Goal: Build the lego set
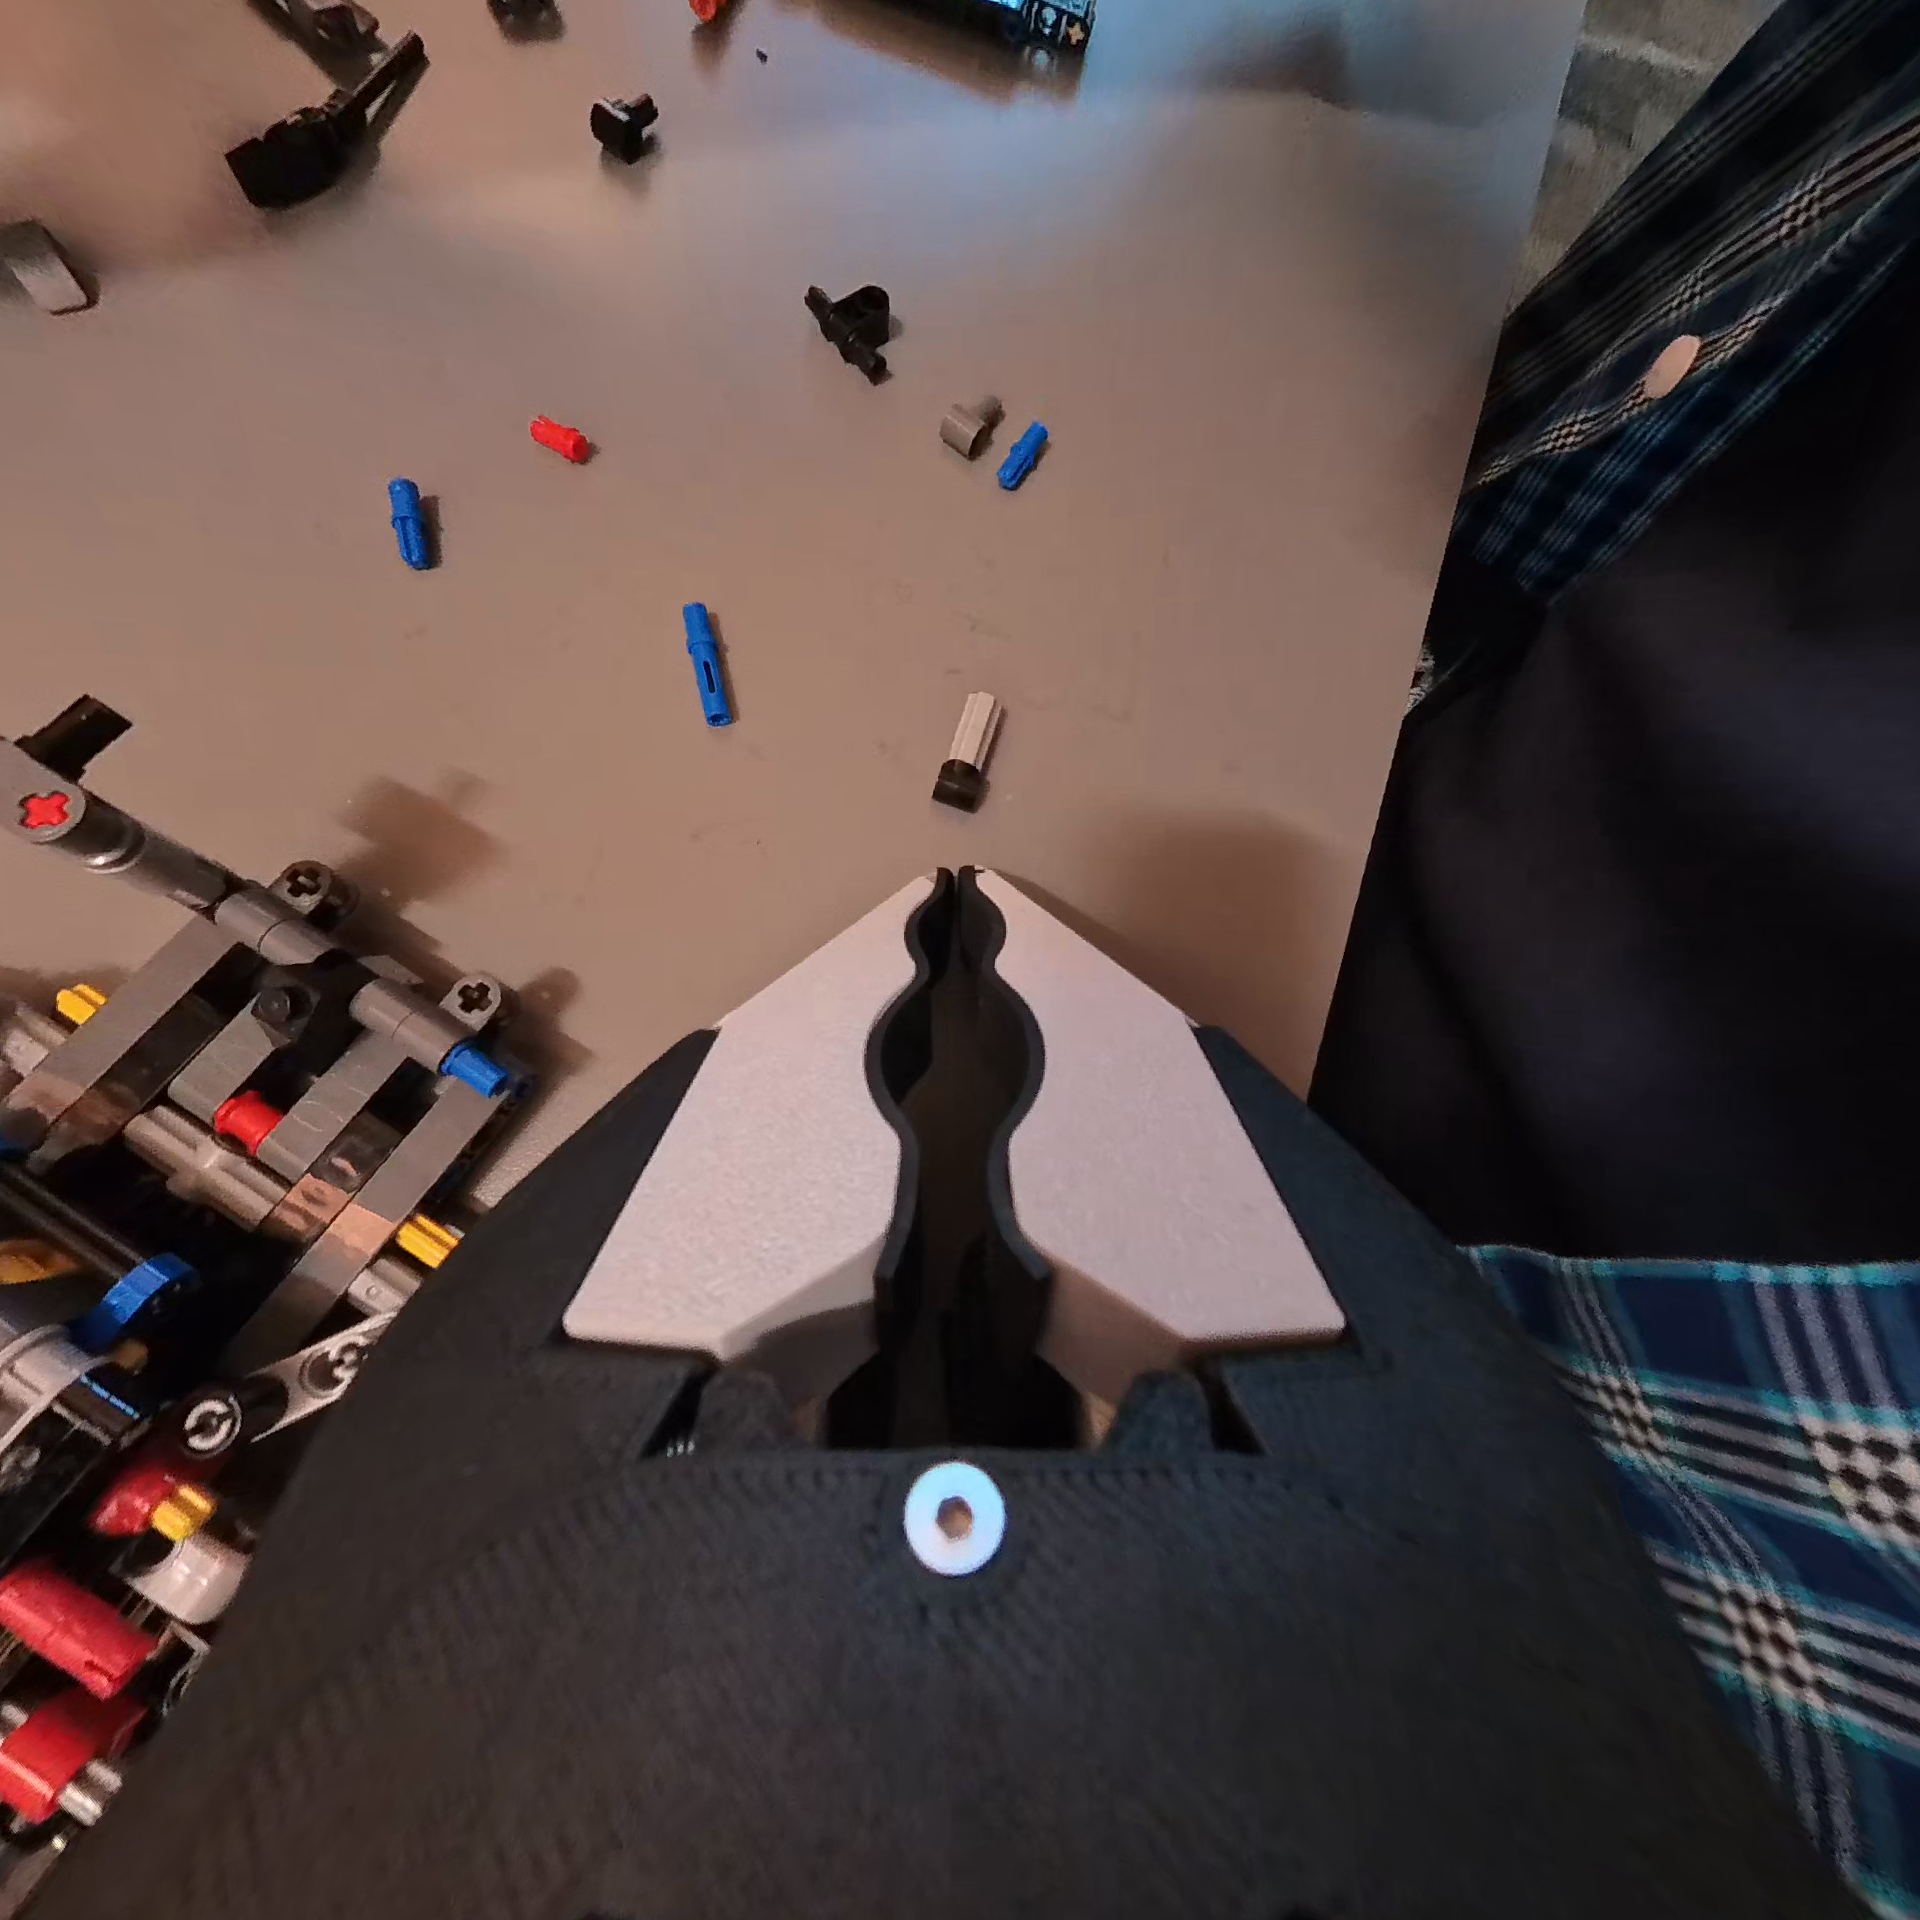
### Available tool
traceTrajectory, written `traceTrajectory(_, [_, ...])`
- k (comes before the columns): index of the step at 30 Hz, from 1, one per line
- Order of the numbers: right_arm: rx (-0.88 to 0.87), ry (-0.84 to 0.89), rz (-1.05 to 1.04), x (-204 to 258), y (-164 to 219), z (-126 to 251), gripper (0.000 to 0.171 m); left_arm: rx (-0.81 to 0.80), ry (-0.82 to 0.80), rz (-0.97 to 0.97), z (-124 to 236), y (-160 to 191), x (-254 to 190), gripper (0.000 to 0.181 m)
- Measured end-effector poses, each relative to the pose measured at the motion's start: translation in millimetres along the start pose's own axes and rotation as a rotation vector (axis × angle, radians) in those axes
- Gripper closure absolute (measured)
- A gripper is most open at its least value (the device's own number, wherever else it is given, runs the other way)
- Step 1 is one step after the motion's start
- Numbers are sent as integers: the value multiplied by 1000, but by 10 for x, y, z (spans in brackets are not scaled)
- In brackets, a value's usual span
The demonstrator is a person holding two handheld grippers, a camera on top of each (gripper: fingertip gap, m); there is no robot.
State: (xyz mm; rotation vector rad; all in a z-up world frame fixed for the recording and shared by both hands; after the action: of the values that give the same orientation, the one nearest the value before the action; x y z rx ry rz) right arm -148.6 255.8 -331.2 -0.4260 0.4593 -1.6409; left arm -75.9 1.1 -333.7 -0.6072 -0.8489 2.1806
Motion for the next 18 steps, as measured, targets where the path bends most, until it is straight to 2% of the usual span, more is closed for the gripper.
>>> traceTrajectory(2, [-2,-6,2,20,-4,-2,158,0,2,1,0,0,-1,181])
traceTrajectory(12, [-29,-38,11,56,-9,77,158,0,9,2,1,2,-8,181])
traceTrajectory(18, [-109,-52,19,270,38,553,158,1,8,-2,0,2,-11,181])
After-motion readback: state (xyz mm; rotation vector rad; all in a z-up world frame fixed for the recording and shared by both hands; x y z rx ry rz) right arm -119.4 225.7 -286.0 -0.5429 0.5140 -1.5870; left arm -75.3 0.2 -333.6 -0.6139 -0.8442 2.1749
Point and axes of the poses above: each gripper's, where its closed fingertips meet, z back along the fingers, y out of its underside, x = y × z across the jaws, the point moved 2 cm from there along z, back along the fingers
